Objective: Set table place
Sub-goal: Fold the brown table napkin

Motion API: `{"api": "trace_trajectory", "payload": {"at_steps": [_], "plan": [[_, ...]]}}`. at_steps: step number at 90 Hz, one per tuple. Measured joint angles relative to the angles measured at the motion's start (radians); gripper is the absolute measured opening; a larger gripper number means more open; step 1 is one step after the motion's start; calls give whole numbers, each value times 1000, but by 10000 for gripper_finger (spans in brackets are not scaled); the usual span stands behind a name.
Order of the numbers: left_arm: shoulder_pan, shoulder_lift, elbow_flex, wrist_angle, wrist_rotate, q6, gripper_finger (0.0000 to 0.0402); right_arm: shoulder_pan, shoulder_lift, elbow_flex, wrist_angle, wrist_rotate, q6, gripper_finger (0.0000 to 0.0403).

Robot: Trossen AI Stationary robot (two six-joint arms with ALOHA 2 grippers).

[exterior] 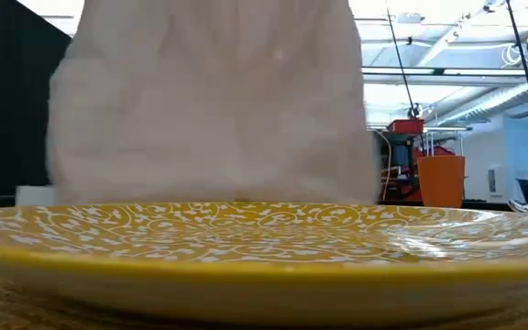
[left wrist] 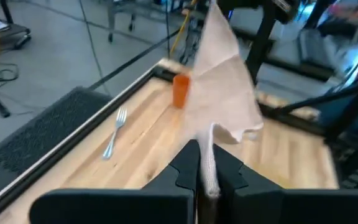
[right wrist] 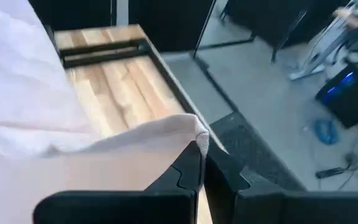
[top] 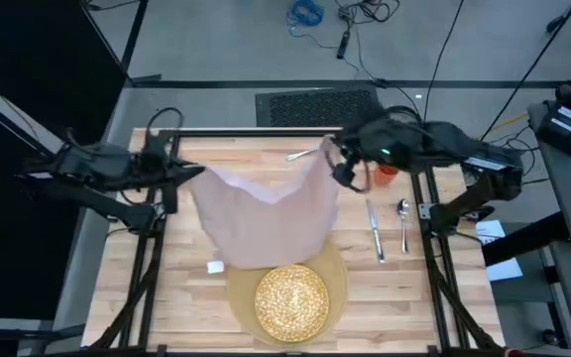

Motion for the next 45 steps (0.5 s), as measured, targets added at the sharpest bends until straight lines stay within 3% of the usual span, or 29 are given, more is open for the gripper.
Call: {"api": "trace_trajectory", "payload": {"at_steps": [14,45], "plan": [[60,-1,-80,-37,-71,3,0,-145,0,-150,179,-164,-70,0],[276,4,-290,59,-51,105,0,-373,0,-395,414,-285,-174,0]]}}
